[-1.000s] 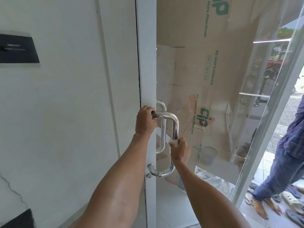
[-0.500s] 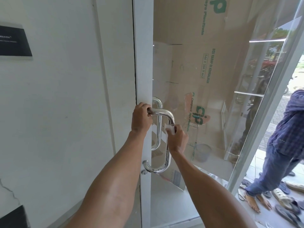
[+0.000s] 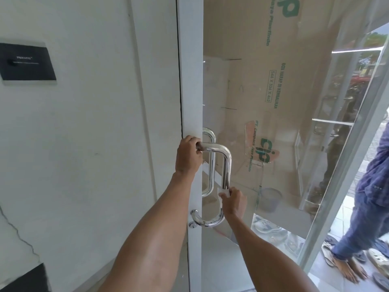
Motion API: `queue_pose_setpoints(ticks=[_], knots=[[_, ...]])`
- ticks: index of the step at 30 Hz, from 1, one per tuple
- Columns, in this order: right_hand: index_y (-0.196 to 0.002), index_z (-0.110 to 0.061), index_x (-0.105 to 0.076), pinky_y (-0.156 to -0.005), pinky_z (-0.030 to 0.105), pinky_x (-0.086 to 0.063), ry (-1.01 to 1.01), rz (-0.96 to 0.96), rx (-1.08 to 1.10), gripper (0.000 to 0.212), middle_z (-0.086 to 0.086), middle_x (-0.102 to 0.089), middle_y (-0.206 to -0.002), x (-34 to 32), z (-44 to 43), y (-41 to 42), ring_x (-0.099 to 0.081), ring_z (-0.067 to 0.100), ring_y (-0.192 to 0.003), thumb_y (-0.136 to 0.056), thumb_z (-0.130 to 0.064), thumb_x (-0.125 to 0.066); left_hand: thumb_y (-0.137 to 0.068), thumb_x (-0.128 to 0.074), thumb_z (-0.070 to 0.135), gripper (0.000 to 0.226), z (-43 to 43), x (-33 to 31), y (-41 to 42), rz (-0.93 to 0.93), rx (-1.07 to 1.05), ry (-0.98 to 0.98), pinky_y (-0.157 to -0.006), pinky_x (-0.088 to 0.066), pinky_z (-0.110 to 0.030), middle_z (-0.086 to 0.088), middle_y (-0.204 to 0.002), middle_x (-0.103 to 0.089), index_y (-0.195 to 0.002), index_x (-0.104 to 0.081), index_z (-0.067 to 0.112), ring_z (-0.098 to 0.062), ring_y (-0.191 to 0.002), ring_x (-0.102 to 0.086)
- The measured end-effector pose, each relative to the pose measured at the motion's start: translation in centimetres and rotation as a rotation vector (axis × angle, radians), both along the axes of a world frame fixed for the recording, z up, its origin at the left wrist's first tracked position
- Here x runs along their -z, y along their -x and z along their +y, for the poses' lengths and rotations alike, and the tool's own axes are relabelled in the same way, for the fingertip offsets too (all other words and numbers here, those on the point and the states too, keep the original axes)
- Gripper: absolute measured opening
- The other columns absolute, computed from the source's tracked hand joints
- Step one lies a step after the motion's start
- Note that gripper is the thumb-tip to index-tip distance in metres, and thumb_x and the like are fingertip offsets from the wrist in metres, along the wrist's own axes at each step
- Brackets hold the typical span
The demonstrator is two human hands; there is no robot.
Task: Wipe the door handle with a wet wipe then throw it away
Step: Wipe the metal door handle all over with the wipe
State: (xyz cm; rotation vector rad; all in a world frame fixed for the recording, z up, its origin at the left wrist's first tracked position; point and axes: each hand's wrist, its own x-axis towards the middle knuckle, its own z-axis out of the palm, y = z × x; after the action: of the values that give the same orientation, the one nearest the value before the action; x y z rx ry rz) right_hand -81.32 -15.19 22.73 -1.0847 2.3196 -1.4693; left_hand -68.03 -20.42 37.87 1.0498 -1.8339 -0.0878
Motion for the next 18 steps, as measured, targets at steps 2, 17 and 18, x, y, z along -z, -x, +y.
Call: queue_pose_setpoints(ticks=[2,17,18], knots=[[-0.085,-0.007,-0.069,-0.059,0.031,-0.047,0.072,0.046,-0.009,0.018,0.009,-0.071,-0.075,-1.4,-0.1,0.0,-0.06,0.025,-0.065,-0.079,-0.023,-0.073,-0.07,-0.06,-0.011,0.032,-0.1,0.1,0.1,0.016,0.002,-0.002,-0.077,-0.037,-0.017,-0.004,-0.097,-0.066,-0.092,-0.069,0.01,-0.023,-0.091,-0.058],[-0.062,-0.014,-0.058,-0.045,0.022,-0.032,0.183,-0.057,0.023,0.023,-0.001,-0.055,-0.054,-0.2,0.2,0.0,-0.044,0.012,-0.049,-0.077,-0.017,-0.076,-0.069,-0.06,-0.014,0.037,-0.5,0.3,0.8,0.038,-0.009,0.0,-0.081,-0.039,-0.019,-0.004,-0.098,-0.067,-0.096,-0.069,0.009,-0.024,-0.095,-0.058],[-0.065,-0.013,-0.059,-0.046,0.021,-0.033,0.177,-0.083,0.019,0.021,0.0,-0.057,-0.056,-0.1,0.2,0.1,-0.046,0.011,-0.051,-0.076,-0.015,-0.076,-0.069,-0.06,-0.014,0.037,-0.5,0.3,0.7,0.038,-0.01,0.0,-0.083,-0.041,-0.021,-0.004,-0.099,-0.067,-0.097,-0.069,0.009,-0.024,-0.095,-0.058]])
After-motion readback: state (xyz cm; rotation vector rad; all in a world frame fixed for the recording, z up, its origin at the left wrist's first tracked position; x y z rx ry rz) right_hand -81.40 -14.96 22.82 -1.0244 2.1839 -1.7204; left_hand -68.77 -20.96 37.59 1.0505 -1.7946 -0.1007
